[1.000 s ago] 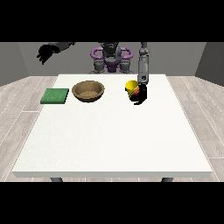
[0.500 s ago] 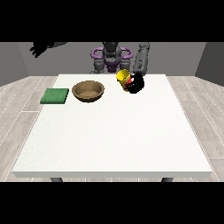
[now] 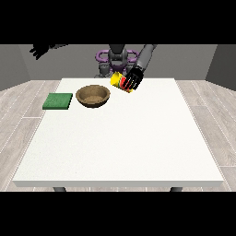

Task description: Pick the cup and pour the ball into the bowl, then pick the bowl and place it on the pad

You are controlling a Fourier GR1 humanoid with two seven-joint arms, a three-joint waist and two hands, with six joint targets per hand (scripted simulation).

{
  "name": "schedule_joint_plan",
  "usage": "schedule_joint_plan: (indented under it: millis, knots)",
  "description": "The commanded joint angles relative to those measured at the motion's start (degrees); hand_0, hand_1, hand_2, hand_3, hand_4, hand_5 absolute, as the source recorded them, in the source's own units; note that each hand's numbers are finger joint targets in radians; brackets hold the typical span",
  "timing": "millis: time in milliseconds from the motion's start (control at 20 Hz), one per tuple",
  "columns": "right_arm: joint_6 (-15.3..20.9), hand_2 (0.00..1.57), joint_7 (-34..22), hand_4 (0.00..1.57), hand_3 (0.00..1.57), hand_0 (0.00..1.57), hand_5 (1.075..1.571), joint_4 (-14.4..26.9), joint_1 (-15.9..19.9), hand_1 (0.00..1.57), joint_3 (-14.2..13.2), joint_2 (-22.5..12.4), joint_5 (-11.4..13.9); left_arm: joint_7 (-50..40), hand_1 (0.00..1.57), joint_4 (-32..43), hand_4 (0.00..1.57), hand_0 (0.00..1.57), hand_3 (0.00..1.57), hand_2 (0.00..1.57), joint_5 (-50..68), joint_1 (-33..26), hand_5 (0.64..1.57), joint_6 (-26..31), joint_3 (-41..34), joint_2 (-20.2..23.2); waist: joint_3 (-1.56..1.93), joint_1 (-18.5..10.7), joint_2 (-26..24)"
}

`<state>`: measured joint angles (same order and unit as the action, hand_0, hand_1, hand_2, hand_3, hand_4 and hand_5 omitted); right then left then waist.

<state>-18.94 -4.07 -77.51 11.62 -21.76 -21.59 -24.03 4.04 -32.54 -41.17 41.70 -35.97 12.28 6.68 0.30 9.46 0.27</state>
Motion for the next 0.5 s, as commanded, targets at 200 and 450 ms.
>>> schedule_joint_plan:
  millis: [200,450]
  knots:
    - [-5.0,0.0,4.9,0.68,0.0,0.0,1.556,9.3,-2.2,0.0,-1.8,-2.0,0.7,-22.6,1.36,4.2,1.47,1.36,1.57,1.57,-16.3,8.8,1.531,4.2,11.7,-6.5,-0.14,-2.0,-2.9]
    - [-3.7,0.0,3.4,0.69,0.13,0.0,1.554,11.9,0.6,0.0,-1.4,-1.9,0.9,-32.5,1.35,4.7,1.36,1.35,1.57,1.57,-23.3,14.2,1.563,11.8,18.2,-6.6,-0.17,-1.9,-4.9]
